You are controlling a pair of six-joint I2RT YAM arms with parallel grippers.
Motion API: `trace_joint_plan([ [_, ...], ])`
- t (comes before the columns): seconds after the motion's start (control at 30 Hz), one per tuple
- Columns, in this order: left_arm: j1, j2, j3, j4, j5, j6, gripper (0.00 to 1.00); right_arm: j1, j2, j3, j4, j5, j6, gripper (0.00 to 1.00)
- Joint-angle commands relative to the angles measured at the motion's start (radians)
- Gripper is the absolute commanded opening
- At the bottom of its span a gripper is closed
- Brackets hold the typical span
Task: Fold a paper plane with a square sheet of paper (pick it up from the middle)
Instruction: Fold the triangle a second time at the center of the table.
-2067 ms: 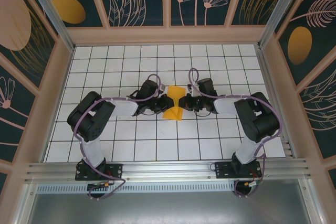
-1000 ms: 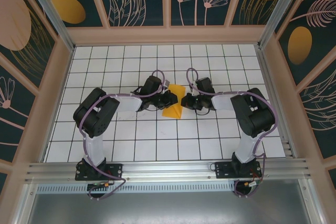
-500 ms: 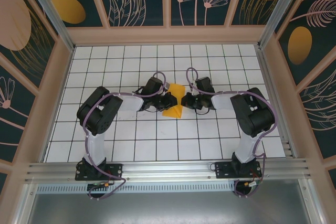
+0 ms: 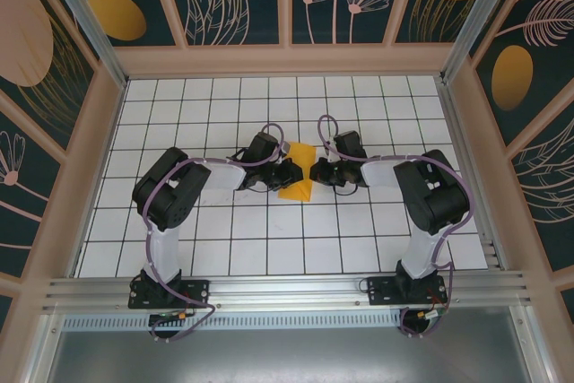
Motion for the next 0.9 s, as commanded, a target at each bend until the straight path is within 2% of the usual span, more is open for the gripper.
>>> trace_joint_plan([
  [0.0, -0.007, -0.02, 0.01, 0.009, 0.004, 0.024, 0.16, -0.01, -0.017, 0.005, -0.004, 0.007, -0.021, 0.07],
  [0.63, -0.006, -0.021, 0.021, 0.022, 0.008, 0.03, 0.17, -0.01, -0.018, -0.002, -0.003, 0.054, -0.027, 0.06],
  [0.87, -0.006, -0.005, 0.033, 0.021, 0.01, 0.032, 0.17, -0.01, 0.0, 0.007, 0.005, 0.028, -0.035, 0.07],
])
